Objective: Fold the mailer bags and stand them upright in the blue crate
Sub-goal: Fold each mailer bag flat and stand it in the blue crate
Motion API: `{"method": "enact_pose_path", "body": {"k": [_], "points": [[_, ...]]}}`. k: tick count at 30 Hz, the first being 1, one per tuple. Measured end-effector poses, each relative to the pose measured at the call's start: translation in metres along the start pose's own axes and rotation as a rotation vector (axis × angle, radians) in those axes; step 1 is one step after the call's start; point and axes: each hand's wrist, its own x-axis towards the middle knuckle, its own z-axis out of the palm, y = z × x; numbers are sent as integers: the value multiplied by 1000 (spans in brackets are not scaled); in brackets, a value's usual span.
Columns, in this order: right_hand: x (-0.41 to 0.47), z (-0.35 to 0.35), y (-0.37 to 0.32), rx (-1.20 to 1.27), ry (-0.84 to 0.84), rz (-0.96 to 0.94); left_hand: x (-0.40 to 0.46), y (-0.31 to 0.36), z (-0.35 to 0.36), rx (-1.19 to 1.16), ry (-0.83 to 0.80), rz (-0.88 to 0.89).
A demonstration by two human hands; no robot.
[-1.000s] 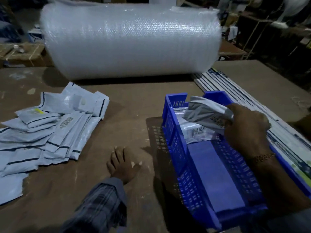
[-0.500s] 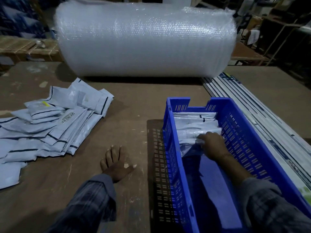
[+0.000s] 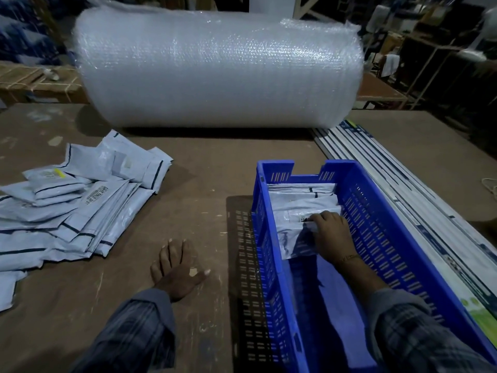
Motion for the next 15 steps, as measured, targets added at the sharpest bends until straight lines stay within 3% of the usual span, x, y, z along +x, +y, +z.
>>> {"method": "enact_pose_path", "body": {"k": [15], "points": [[-6,1,14,-88,147,-2,4,-4,8,24,47,2]]}}
